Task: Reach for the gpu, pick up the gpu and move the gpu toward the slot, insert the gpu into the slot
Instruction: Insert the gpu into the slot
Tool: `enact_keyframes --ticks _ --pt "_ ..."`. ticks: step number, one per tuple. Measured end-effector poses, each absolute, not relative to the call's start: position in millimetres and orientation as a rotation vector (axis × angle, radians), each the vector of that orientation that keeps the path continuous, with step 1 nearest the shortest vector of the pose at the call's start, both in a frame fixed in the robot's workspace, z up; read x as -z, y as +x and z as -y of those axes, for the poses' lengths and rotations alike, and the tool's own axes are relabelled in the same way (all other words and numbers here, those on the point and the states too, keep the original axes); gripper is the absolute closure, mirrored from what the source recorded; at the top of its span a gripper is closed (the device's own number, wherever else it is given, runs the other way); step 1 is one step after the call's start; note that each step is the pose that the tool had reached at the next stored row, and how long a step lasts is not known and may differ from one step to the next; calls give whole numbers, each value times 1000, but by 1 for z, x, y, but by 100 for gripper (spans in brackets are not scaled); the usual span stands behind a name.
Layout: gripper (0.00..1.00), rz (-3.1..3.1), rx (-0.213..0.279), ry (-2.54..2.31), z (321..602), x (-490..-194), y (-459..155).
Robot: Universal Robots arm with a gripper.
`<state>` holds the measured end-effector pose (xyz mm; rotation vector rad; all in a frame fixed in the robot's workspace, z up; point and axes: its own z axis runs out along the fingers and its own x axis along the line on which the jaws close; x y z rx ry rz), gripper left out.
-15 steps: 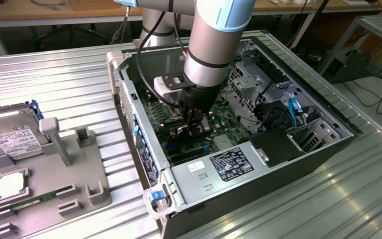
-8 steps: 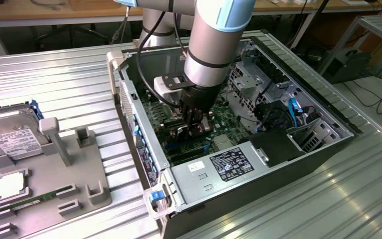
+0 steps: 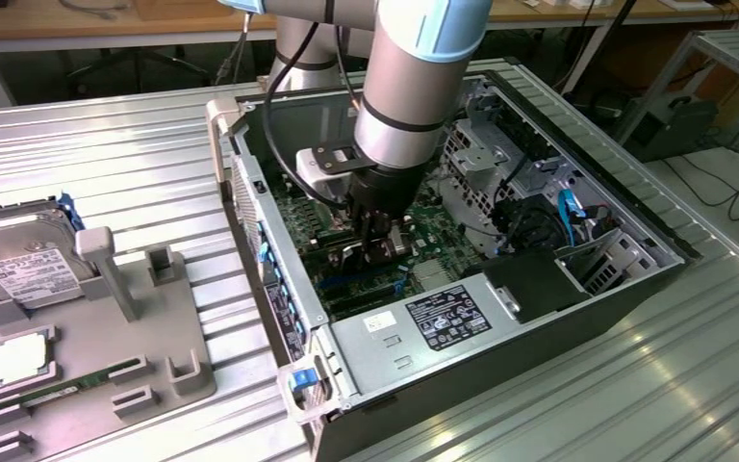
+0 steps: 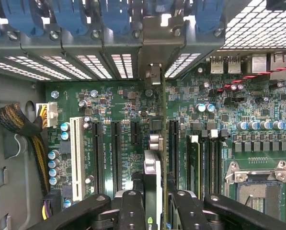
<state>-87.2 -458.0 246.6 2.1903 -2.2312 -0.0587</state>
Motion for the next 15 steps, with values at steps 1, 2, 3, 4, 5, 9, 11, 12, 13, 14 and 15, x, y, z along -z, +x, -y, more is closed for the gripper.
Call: enact_keyframes --ticks 1,2,3,4,5,9,11,12,13,14,15 --pt "73 2231 59 2190 458 -247 -88" --pt "73 2231 59 2189 458 -247 -89" --pt "73 2231 59 2190 458 -246 -89" --pt "73 2231 59 2190 458 -246 -89" --pt "73 2231 59 2190 458 -247 -89" --pt "73 2231 59 2190 458 -246 -89" --pt "73 2231 59 2189 458 -244 -89" --pt "73 2231 59 2189 458 -244 -89" --pt "73 2231 59 2189 458 -243 -89" --pt "73 2231 59 2190 458 -241 -89" --pt "73 2231 59 2190 458 -240 -89"
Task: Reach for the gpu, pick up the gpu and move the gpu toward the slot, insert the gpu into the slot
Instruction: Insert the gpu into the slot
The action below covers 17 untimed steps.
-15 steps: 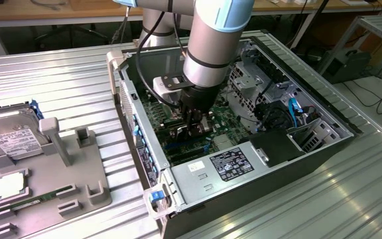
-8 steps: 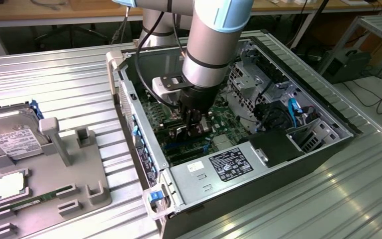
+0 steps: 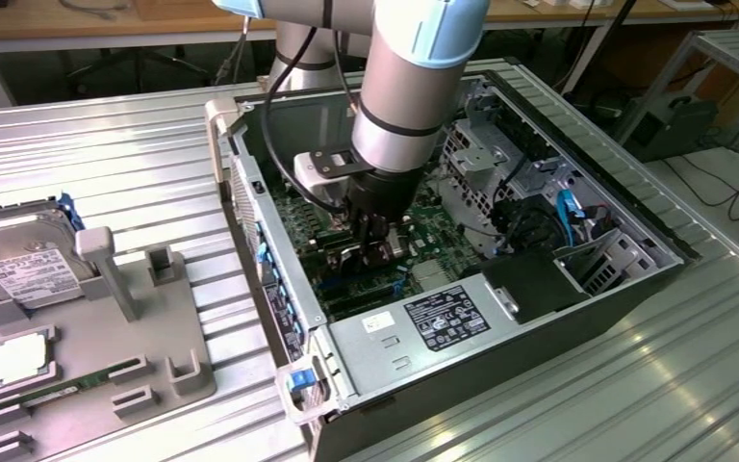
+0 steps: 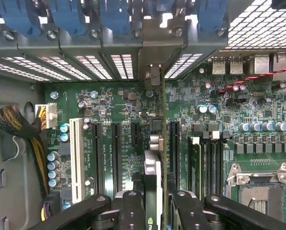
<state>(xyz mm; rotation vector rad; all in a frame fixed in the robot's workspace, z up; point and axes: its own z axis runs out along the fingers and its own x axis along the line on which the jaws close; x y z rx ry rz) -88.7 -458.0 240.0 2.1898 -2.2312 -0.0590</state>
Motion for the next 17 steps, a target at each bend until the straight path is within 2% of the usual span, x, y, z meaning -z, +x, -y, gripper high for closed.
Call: enact_keyframes --ticks 11,17 --pt "73 2232 59 2190 458 -238 -89" --pt "73 2233 55 2192 458 -255 -89"
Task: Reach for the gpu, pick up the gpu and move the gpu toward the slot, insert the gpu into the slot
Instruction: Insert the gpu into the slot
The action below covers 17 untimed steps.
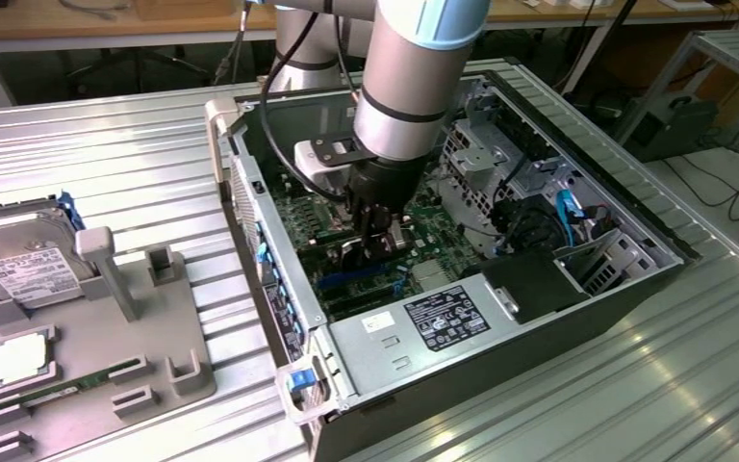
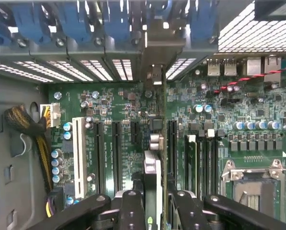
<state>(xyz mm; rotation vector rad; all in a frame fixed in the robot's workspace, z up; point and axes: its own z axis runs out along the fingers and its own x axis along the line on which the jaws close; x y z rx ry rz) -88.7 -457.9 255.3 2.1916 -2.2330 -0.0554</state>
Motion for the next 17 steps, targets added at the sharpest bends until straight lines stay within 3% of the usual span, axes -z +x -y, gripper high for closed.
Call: enact_keyframes --ticks 17 --pt "73 2233 55 2191 458 -247 -89"
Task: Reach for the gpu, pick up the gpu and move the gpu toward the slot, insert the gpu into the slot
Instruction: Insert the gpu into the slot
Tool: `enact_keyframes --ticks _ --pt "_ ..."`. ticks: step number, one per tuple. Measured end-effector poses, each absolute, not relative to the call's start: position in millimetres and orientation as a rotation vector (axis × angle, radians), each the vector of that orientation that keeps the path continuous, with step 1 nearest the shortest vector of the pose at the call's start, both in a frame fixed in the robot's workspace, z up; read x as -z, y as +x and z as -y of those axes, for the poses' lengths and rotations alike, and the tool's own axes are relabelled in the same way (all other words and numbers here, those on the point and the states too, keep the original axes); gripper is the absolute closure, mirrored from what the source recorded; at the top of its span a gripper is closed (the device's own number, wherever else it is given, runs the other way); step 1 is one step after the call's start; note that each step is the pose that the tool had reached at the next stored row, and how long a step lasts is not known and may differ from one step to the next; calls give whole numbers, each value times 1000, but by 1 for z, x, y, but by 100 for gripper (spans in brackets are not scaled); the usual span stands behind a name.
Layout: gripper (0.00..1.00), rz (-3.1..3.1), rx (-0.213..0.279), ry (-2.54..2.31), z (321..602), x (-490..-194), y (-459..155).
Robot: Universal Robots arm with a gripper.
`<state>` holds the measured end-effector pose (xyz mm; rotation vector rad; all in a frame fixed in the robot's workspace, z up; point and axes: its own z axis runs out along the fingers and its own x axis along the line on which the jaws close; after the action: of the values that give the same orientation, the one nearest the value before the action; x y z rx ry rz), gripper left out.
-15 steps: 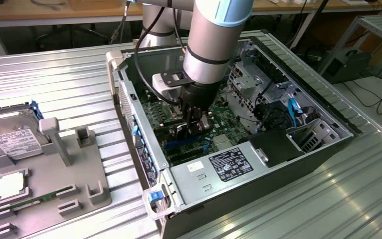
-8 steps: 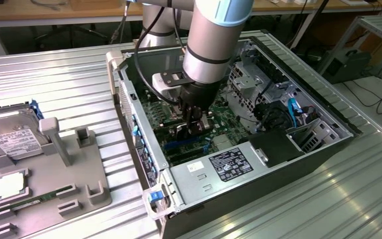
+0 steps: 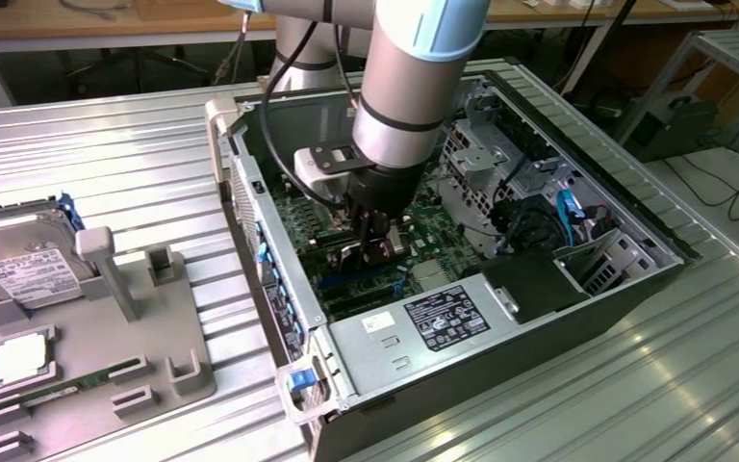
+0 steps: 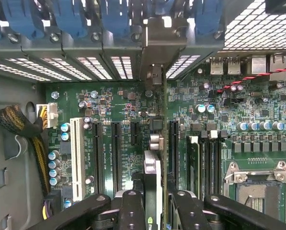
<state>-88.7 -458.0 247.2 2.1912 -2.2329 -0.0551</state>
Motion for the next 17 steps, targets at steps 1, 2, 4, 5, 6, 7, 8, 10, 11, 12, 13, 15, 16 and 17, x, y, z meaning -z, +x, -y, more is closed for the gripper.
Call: enact_keyframes --ticks 1,2,4,5,6,7,8,10,11,12,13,15,16,17 --pt "73 2233 55 2191 458 -247 -89" --pt "73 2233 55 2192 458 -247 -89" --pt "73 2233 56 2192 458 -246 -89" --pt "73 2233 56 2192 458 -246 -89" --pt "73 2233 56 2192 458 -246 -89" --pt "73 2233 56 2192 458 -246 -89" --pt "73 2233 56 2192 458 -246 -89" --pt "73 2233 56 2192 458 -246 -89" --pt "73 2233 56 2192 458 -245 -89" --pt "73 2233 56 2192 458 -245 -89" --pt "73 2233 56 2192 458 -245 -89" --pt "73 2233 56 2192 458 -244 -89" --pt "73 2233 56 2192 458 -243 -90" --pt "73 2233 56 2192 458 -242 -90"
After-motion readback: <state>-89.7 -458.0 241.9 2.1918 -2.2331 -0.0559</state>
